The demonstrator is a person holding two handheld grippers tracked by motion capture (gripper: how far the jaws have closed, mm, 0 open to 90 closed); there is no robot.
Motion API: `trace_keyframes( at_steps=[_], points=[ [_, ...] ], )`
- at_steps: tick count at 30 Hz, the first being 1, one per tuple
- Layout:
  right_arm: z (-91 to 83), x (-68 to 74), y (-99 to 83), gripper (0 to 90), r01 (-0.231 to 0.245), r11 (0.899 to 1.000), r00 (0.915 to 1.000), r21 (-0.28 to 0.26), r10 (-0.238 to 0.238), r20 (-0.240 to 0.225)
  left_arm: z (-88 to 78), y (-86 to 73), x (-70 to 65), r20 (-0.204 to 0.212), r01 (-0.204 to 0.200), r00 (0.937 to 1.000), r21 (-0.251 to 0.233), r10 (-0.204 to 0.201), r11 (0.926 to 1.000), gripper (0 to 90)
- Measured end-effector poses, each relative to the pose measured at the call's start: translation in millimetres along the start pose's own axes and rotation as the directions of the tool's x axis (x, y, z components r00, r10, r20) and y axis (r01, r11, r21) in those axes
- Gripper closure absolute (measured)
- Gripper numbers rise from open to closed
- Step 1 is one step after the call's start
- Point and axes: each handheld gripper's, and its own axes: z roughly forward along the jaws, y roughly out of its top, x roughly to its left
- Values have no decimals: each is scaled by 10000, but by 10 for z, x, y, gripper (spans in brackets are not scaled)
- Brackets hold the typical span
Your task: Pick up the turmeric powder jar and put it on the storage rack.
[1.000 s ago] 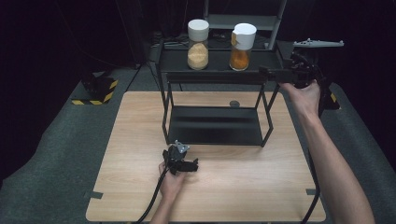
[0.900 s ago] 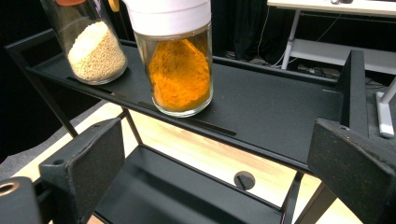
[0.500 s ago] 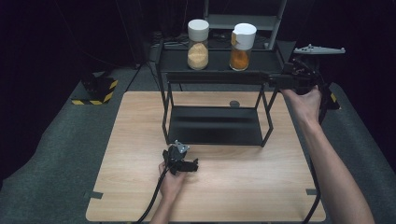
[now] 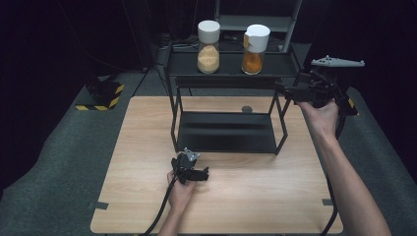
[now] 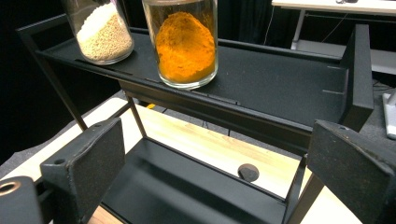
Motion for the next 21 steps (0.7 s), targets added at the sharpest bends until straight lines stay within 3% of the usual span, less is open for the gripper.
trace_keyframes(
  at_steps=[21],
  points=[
    [23,-67,-198,47,-245,9993,9997,282,244,29,1,-1,-1,3,20,10000,-6,-20,10000,47]
  ],
)
